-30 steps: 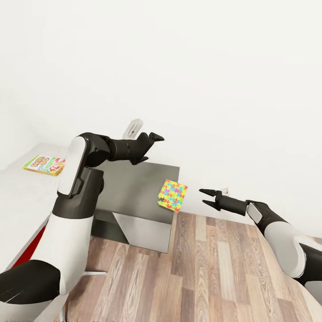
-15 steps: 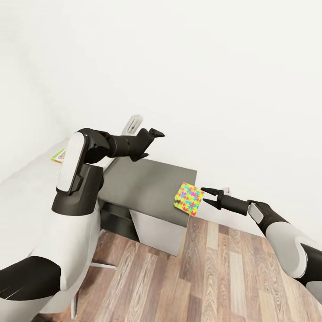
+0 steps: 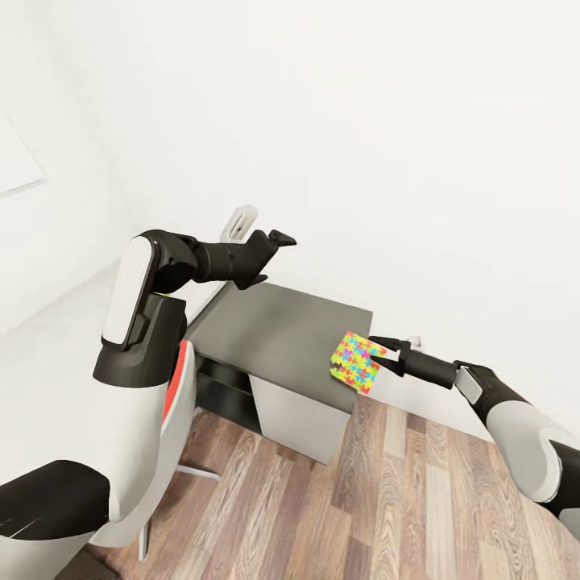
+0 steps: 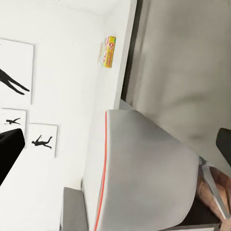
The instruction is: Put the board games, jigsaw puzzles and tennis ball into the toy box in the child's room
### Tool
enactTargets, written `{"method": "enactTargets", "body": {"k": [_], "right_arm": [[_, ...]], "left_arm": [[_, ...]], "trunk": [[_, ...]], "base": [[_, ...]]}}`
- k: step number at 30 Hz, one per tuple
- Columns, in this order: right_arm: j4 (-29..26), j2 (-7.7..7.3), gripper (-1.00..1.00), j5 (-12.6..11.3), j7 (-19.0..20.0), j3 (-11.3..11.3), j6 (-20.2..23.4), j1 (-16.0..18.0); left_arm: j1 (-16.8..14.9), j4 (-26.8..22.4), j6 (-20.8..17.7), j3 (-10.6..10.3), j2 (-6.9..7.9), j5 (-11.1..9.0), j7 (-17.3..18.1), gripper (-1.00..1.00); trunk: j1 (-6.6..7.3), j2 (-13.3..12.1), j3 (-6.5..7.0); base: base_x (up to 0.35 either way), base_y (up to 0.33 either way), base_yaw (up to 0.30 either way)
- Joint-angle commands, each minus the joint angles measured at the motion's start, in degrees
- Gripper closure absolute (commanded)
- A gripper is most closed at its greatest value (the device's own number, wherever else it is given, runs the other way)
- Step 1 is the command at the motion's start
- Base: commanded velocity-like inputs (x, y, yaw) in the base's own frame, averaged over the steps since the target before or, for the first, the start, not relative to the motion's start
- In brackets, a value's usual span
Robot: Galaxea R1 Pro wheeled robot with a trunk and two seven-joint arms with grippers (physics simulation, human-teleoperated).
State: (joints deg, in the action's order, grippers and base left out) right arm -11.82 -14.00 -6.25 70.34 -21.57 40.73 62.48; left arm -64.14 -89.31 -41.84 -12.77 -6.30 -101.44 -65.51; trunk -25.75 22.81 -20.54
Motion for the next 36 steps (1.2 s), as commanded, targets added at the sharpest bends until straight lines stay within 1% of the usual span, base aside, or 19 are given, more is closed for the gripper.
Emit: {"method": "enactTargets", "body": {"k": [1,25,29,31,34,36], "right_arm": [[0.0,-0.04,-1.00,-0.5,0.0,0.3,0.5,0.0],[-0.8,-0.60,-1.00,-0.4,0.3,0.2,0.4,0.0],[-1.8,-1.02,-1.00,-0.4,0.3,0.2,0.4,-0.3],[-3.4,-1.64,-1.00,-0.5,0.3,0.2,0.6,-1.2],[-4.4,-1.92,-1.00,-0.5,0.4,0.2,0.7,-1.7],[-6.6,-2.36,-1.00,-0.8,0.4,0.2,1.0,-2.8]], "left_arm": [[-0.1,0.0,-0.3,0.1,-0.03,-0.4,-0.5,-1.00],[0.0,0.0,-0.2,0.0,0.05,-0.3,-0.5,-1.00],[0.0,0.0,-0.2,0.0,0.05,-0.3,-0.5,-1.00],[0.0,0.0,-0.2,0.0,0.05,-0.3,-0.5,-1.00],[0.0,0.0,-0.2,0.0,0.05,-0.3,-0.5,-1.00],[0.0,0.1,-0.2,0.0,0.05,-0.3,-0.5,-1.00]], "trunk": [[-0.03,0.1,-0.10],[-0.03,0.1,-0.07],[-0.03,0.1,-0.07],[-0.03,0.1,-0.07],[-0.03,0.1,-0.07],[-0.03,0.1,-0.07]], "base": [[0.000,0.000,0.052],[0.000,0.000,0.014],[0.000,0.000,0.001],[0.000,0.000,0.000],[0.000,0.000,0.000],[0.000,0.000,0.000]]}}
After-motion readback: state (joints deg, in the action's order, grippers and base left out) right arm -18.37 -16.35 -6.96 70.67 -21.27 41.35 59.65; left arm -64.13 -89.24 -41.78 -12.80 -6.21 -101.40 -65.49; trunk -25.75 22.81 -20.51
